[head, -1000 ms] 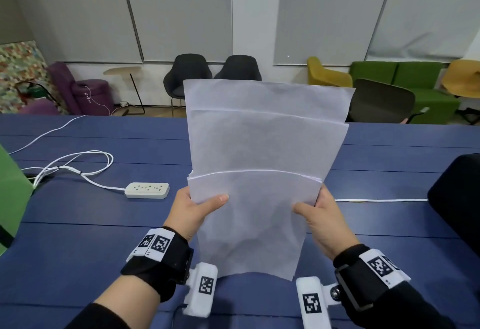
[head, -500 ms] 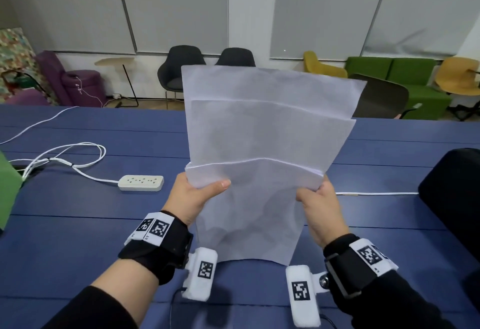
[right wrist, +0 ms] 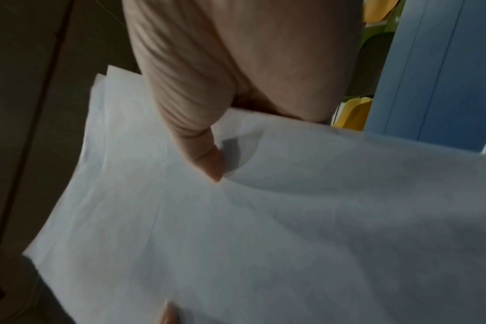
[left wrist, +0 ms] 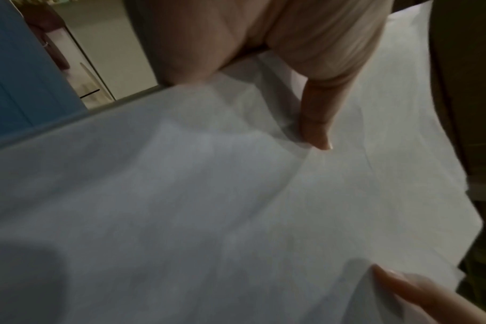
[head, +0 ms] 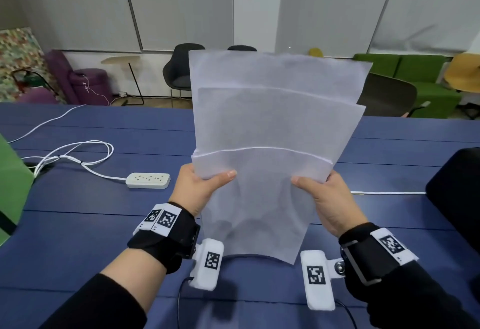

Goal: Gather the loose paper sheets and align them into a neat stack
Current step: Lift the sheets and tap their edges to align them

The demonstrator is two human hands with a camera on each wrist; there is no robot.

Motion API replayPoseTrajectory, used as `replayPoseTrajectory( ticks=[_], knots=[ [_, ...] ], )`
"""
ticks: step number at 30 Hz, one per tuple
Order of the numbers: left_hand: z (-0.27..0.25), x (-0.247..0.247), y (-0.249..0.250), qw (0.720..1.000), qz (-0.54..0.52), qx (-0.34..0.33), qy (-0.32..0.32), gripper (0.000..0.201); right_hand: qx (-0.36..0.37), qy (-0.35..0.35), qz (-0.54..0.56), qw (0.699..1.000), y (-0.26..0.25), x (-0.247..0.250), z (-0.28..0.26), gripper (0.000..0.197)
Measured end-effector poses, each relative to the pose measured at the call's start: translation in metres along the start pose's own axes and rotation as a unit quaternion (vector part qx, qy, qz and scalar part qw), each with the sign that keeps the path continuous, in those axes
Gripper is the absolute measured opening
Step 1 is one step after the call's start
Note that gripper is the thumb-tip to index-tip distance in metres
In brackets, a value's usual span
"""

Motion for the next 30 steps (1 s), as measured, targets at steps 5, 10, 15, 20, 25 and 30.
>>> replayPoseTrajectory(
  ticks=[5,10,15,20,25,30],
  knots=[
    [-0.005,0.006,-0.008,0.999,-0.022,0.003,-0.023,0.047,-0.007,0.014,0.029,0.999,0.003,0.015,0.001,0.045],
    [-0.009,0.000,-0.022,0.998,-0.011,0.051,-0.026,0.038,-0.030,-0.007,0.010,0.999,0.016,0.008,0.000,0.049],
    [-0.004,-0.006,-0.006,1.000,-0.013,0.025,-0.003,0.016,0.005,-0.052,0.053,0.997,-0.005,0.001,0.002,0.042],
    [-0.004,0.000,-0.008,0.998,-0.005,0.029,-0.051,0.039,0.001,-0.083,0.047,0.995,-0.002,0.012,0.006,0.051],
    [-0.006,-0.004,-0.012,0.996,0.007,0.059,-0.065,0.036,-0.022,-0.074,0.017,0.997,0.011,0.009,0.002,0.045],
    [-0.004,-0.003,0.000,0.999,0.005,0.029,-0.038,0.033,0.010,-0.066,0.032,0.997,-0.005,0.003,0.002,0.051]
  ],
)
Point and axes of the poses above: each hand's wrist, its own z-axis towards the middle knuckle, its own x-axis out of the back of the hand, y = z × x, the point moved 5 cm from there along z, towards the middle knuckle, and after that the axes turned 4 degrees about -x, right-handed, at the moved point
